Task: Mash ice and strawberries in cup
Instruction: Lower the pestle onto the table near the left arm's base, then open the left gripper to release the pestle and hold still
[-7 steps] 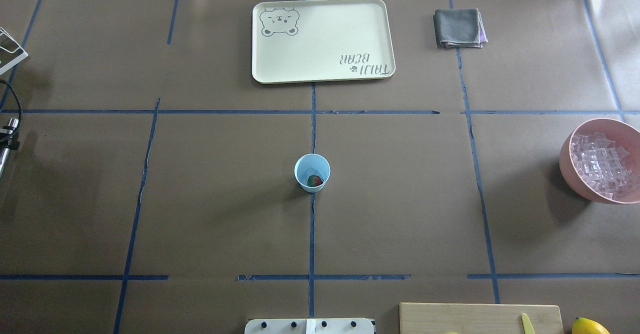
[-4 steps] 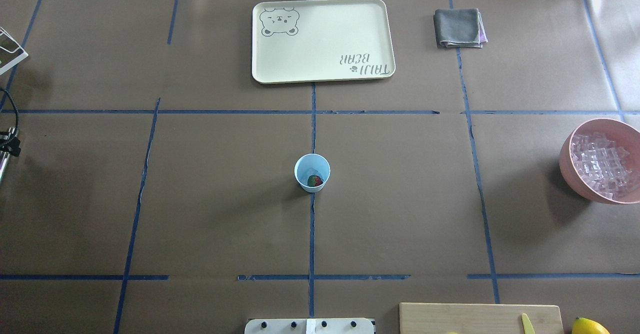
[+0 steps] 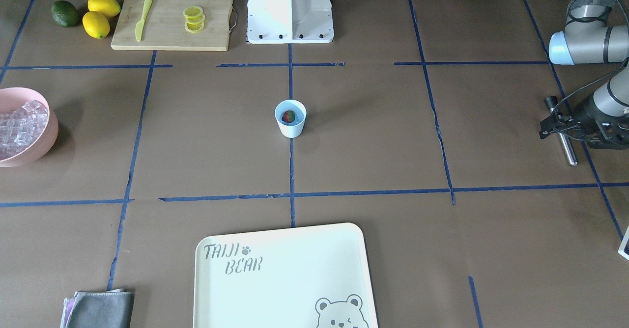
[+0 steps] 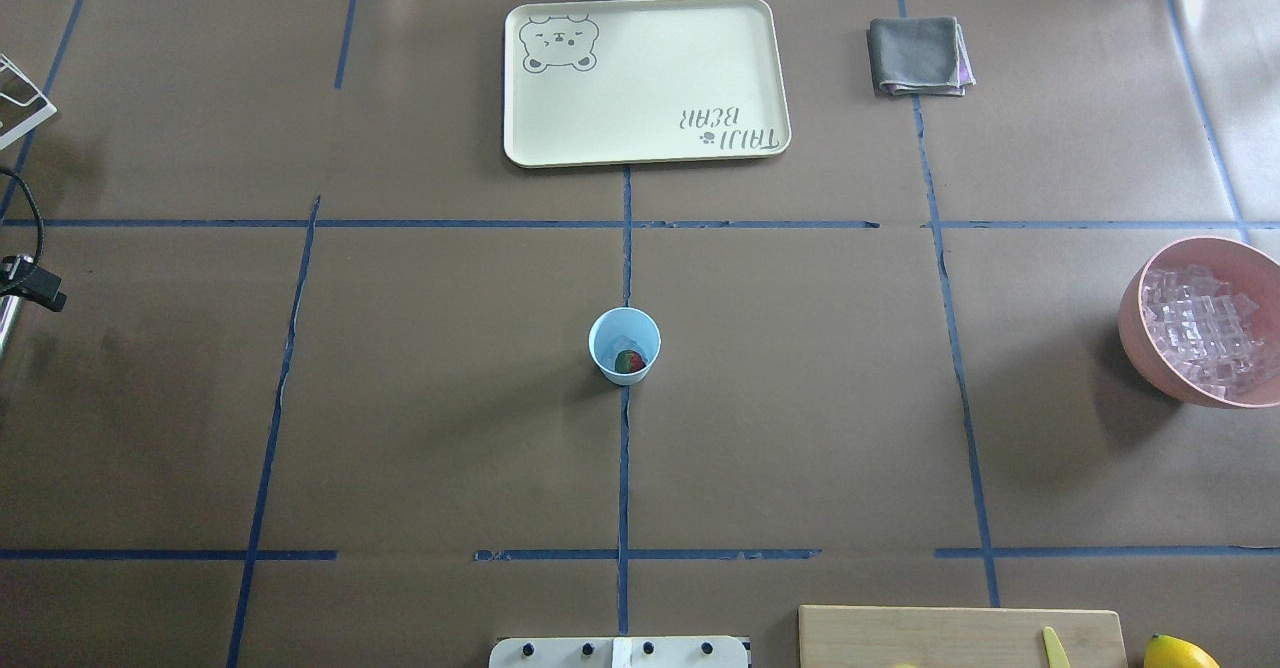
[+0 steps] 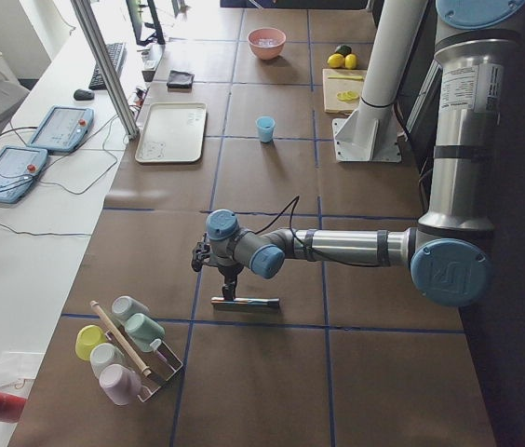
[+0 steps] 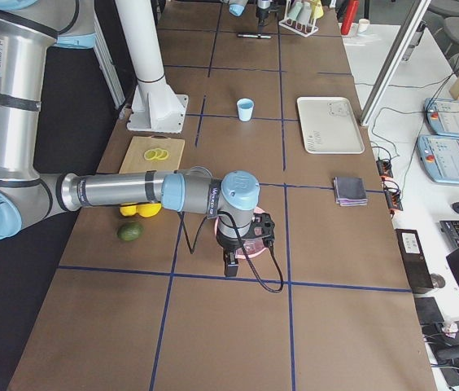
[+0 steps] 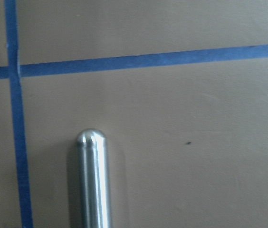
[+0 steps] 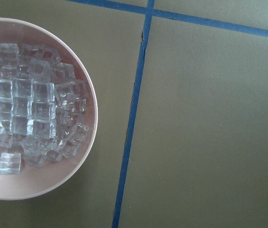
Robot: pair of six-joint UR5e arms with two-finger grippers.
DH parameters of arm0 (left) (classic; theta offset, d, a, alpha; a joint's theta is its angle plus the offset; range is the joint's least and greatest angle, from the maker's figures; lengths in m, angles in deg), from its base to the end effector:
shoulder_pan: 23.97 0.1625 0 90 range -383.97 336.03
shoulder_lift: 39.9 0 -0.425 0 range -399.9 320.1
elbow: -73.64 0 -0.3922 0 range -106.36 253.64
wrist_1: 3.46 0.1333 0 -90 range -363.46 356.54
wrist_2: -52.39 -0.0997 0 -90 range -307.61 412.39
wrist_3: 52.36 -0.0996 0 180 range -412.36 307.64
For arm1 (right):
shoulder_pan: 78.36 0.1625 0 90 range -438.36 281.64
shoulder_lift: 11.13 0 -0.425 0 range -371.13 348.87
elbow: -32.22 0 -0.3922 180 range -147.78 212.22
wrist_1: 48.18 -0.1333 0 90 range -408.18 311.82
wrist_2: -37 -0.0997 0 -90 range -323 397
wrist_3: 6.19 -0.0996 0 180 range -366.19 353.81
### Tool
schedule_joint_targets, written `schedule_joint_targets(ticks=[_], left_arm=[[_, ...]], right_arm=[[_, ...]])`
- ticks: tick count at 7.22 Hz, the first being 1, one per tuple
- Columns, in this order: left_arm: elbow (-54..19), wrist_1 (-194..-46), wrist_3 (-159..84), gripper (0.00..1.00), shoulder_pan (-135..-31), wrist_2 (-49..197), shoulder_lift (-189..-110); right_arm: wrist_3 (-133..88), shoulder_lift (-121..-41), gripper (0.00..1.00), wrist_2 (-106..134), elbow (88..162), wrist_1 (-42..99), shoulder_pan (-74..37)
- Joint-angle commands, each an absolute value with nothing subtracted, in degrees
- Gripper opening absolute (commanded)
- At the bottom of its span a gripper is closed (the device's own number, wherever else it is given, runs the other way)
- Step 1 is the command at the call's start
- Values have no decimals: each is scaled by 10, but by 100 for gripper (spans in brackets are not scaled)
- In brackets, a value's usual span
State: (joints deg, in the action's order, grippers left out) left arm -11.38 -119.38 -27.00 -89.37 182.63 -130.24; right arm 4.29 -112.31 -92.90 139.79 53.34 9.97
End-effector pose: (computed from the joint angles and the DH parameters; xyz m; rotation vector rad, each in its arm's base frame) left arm 0.1512 -0.4960 0.6539 0.0295 0.7794 0.1178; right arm 0.0577 -0.4017 0.6208 -0.0322 -0.7013 -0.1721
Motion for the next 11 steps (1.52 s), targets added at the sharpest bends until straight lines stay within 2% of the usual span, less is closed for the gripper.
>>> schedule_joint_targets(ticks=[1,4,5,11], left_arm=[[-146,-1076,-439,100,-982,1848,-1303],[-178,-850,-641,100,-1140,1850,-1319],[-179,-848,-641,100,-1173,1852,-1311],[-203,-877,-636,100,-1175,1851,-1284]], right_arm=[[43,-1123,100,-929,1398,533,100],[43,-1123,100,-929,1398,533,100],[44,-1123,100,-929,1399,533,100],[42,-1123,100,-930,1398,534,100]])
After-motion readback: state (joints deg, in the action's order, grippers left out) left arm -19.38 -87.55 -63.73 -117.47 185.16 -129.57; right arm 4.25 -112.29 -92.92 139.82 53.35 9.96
